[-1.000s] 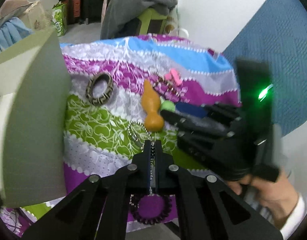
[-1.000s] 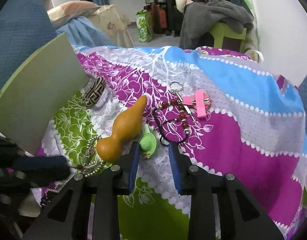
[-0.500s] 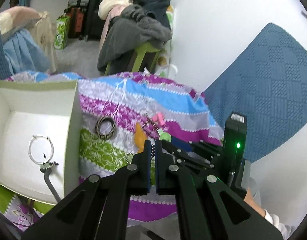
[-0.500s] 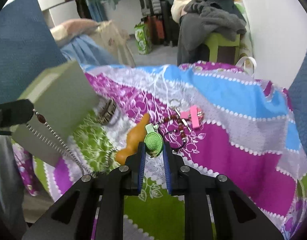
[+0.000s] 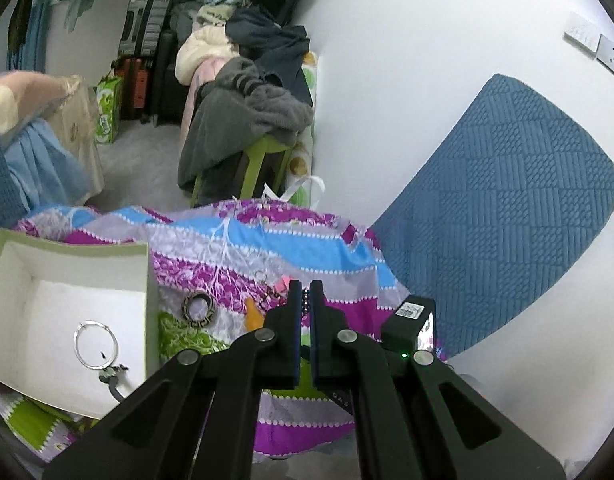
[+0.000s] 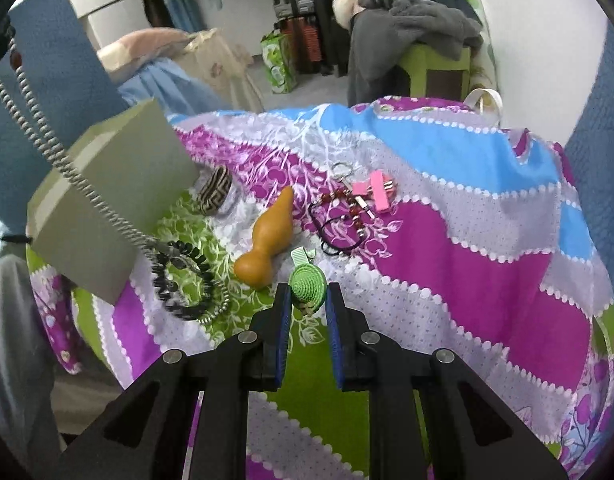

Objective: Organize jewelry
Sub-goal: 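Lower the bead chain into the box with the left gripper while the right carries the green charm there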

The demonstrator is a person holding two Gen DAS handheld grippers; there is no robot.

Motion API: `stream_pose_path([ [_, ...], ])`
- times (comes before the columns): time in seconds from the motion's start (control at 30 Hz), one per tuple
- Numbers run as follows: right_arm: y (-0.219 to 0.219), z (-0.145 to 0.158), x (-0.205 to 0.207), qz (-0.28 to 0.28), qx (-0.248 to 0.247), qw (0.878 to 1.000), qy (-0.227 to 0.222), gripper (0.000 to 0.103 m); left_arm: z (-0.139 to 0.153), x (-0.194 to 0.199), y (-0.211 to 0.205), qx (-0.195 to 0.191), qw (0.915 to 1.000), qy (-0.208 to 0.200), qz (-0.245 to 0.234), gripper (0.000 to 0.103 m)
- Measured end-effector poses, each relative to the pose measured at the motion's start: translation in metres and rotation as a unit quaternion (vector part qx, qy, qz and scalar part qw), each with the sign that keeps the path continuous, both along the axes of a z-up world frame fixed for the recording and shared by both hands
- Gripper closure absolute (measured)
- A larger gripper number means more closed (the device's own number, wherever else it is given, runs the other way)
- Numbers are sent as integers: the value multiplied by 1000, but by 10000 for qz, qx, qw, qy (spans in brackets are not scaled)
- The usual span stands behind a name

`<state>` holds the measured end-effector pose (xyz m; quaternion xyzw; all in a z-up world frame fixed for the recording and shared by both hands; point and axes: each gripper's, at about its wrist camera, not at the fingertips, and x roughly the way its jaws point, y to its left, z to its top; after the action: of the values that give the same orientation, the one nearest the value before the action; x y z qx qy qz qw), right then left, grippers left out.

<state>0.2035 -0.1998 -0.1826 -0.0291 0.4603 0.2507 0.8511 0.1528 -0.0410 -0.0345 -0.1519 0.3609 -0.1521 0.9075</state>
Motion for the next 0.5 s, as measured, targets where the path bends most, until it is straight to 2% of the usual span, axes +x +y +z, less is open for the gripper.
stream_pose_path([
  [0.13,-5,22,-6,-204,58,9997,-88,88,17,-1,3,22,10000,-70,30,101],
  [0.3,-4,63,-14,-289,-11,9991,-309,88,52,-1,5,128,9995,-294,35,101],
  [0.5,-3,116,-18,-381,151,9982,-427,88,92,2,16,149,9985,-520,105,101],
])
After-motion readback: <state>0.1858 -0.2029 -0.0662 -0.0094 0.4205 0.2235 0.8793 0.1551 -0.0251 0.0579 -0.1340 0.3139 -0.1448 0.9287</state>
